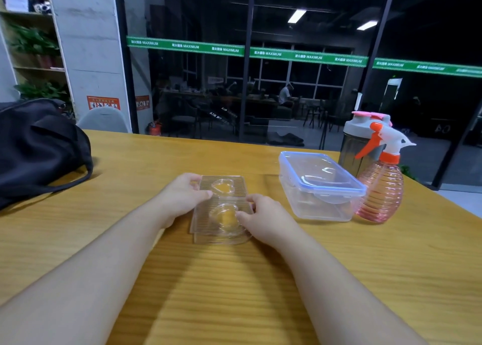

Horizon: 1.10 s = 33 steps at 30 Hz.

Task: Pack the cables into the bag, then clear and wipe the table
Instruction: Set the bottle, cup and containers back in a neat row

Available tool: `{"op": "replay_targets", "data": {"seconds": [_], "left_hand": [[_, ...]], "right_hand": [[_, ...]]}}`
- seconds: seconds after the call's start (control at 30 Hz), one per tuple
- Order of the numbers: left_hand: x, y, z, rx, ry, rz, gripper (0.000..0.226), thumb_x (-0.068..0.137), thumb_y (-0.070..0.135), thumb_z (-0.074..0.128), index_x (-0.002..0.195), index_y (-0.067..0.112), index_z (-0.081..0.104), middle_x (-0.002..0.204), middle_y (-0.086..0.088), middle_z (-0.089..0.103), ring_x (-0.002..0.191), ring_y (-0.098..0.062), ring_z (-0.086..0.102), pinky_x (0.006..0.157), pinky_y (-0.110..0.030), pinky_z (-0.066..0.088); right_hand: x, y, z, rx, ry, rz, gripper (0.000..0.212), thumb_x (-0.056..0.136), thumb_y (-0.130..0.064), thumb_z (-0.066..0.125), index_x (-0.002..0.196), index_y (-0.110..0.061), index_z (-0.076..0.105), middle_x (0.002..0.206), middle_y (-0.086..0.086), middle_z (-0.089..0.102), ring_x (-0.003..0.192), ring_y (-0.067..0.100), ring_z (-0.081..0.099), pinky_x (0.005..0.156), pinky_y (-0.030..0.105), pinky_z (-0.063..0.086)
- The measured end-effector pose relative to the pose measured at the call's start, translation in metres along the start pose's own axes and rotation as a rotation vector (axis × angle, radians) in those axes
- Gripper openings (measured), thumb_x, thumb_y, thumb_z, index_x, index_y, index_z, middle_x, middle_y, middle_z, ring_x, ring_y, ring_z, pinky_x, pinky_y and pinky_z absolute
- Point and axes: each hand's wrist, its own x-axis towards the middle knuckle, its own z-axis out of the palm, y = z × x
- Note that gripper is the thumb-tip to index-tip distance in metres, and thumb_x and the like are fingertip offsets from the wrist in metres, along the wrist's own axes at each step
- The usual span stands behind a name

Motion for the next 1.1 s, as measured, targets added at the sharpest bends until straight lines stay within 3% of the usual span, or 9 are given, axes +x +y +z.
{"op": "replay_targets", "data": {"seconds": [0.13,0.23,0.33,0.4,0.5,0.67,0.77,0.93,1.1], "left_hand": [[-0.008,0.006,0.018,-0.027,-0.056,0.154,0.056,0.085,0.016,0.066,0.134,0.022,0.041,0.141,-0.002,0.042,0.128,-0.015,0.041,0.099,-0.028,0.035],[-0.014,0.010,0.024,0.012,-0.170,0.258,0.052,0.084,0.014,0.067,0.129,0.028,0.045,0.143,0.001,0.042,0.124,-0.009,0.041,0.099,-0.024,0.034],[-0.020,0.013,0.024,0.269,-0.268,0.315,0.052,0.078,0.031,0.072,0.123,0.039,0.047,0.139,0.007,0.042,0.115,-0.007,0.041,0.094,-0.023,0.037],[-0.023,0.015,0.027,0.454,-0.335,0.350,0.058,0.072,0.043,0.075,0.124,0.039,0.048,0.142,0.011,0.035,0.134,-0.006,0.024,0.105,-0.021,0.024],[-0.028,0.018,0.034,0.638,-0.418,0.422,0.061,0.069,0.048,0.075,0.123,0.031,0.052,0.144,0.014,0.031,0.139,-0.003,0.005,0.104,-0.018,0.012],[-0.034,0.024,0.039,0.720,-0.396,0.485,0.034,0.072,0.049,0.072,0.098,0.031,0.059,0.131,0.009,0.045,0.132,-0.006,0.022,0.107,-0.024,0.025],[-0.034,0.025,0.041,0.773,-0.387,0.524,0.022,0.074,0.047,0.069,0.086,0.035,0.056,0.121,0.009,0.049,0.122,-0.007,0.034,0.105,-0.031,0.033],[-0.035,0.026,0.047,0.788,-0.401,0.592,0.013,0.080,0.040,0.065,0.085,0.035,0.054,0.108,0.011,0.055,0.104,-0.008,0.048,0.095,-0.033,0.041],[-0.036,0.028,0.052,0.793,-0.381,0.660,0.015,0.087,0.029,0.059,0.102,0.025,0.061,0.114,0.007,0.055,0.107,-0.008,0.049,0.097,-0.026,0.037]], "right_hand": [[0.001,0.005,-0.003,-0.063,0.007,0.091,0.051,0.088,-0.041,0.056,0.132,-0.017,0.047,0.122,0.004,0.061,0.119,0.025,0.052,0.098,0.037,0.044],[0.002,0.008,-0.004,-0.112,-0.014,0.130,0.053,0.089,-0.038,0.056,0.135,-0.014,0.045,0.124,0.008,0.060,0.118,0.027,0.053,0.100,0.036,0.042],[0.000,0.008,-0.011,-0.135,-0.025,0.133,0.045,0.092,-0.027,0.053,0.133,-0.011,0.046,0.125,0.010,0.061,0.115,0.027,0.056,0.100,0.033,0.042],[-0.001,0.007,-0.017,-0.132,-0.018,0.145,0.042,0.092,-0.019,0.051,0.133,-0.010,0.047,0.130,0.010,0.057,0.119,0.027,0.054,0.099,0.030,0.042],[-0.003,0.006,-0.022,-0.112,-0.011,0.170,0.041,0.092,-0.016,0.052,0.133,-0.012,0.048,0.130,0.009,0.058,0.119,0.027,0.054,0.096,0.030,0.045],[-0.005,0.006,-0.024,-0.001,-0.007,0.205,0.041,0.086,-0.012,0.053,0.127,-0.015,0.052,0.113,0.009,0.067,0.106,0.027,0.063,0.092,0.036,0.051],[-0.007,0.006,-0.026,0.029,0.011,0.199,0.037,0.086,-0.014,0.057,0.124,-0.013,0.056,0.113,0.008,0.066,0.104,0.027,0.063,0.091,0.036,0.051],[-0.010,0.007,-0.034,0.033,0.063,0.232,0.036,0.089,-0.014,0.053,0.125,-0.011,0.054,0.121,0.009,0.062,0.110,0.027,0.059,0.091,0.031,0.048],[-0.011,0.008,-0.035,-0.107,0.052,0.258,0.031,0.090,-0.013,0.049,0.120,-0.008,0.058,0.120,0.010,0.063,0.114,0.027,0.057,0.091,0.029,0.045]]}}
